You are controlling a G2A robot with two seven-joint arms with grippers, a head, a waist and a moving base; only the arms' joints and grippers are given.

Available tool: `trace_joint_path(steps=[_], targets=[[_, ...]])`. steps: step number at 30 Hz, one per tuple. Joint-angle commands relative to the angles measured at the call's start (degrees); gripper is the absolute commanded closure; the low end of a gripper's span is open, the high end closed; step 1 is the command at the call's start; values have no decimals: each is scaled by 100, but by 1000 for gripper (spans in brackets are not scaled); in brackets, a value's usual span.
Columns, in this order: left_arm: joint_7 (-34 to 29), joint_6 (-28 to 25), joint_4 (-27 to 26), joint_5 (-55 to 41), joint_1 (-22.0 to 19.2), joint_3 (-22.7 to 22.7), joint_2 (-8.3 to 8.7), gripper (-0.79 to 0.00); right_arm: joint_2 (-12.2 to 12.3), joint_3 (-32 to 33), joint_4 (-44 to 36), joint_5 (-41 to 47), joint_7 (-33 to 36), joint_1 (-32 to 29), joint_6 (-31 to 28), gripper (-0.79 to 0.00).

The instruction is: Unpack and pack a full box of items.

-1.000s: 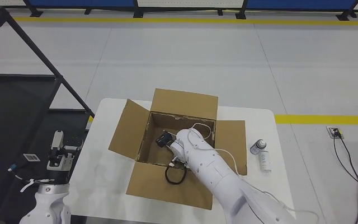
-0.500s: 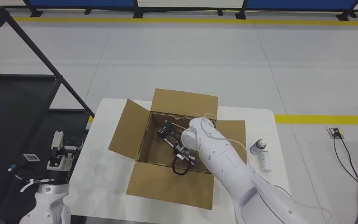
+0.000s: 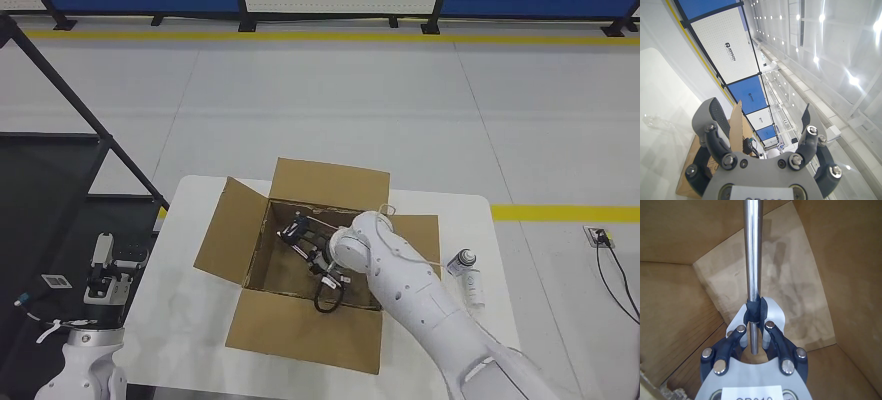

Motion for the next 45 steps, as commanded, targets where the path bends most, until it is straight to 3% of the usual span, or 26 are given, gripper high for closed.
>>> trace_joint_path(steps=[1,6,11,19,27,31,36,40,45], targets=[[0,0,0,0,0,0,0,-785,244,364,-1158,-242,280,-560,187,0],[0,0,0,0,0,0,0,-785,679,1269,-3453,-782,630,-1915,315,0],[0,0,0,0,0,0,0,-785,870,1818,-5022,-1244,-287,-3055,585,0],[0,0,0,0,0,0,0,-785,1057,2674,-6521,-1373,-1274,-4343,744,0],[0,0,0,0,0,0,0,-785,1192,4004,-7922,-809,-1968,-5798,1136,0],[0,0,0,0,0,0,0,-785,1242,4749,-8278,-384,-2115,-6479,1221,0],[0,0,0,0,0,0,0,-785,1311,5557,-8281,10,-1628,-6846,1340,0],[0,0,0,0,0,0,0,-785,1397,5862,-7850,237,-782,-6686,1127,0],[0,0,0,0,0,0,0,-785,1534,5965,-6952,466,293,-6059,685,0]])
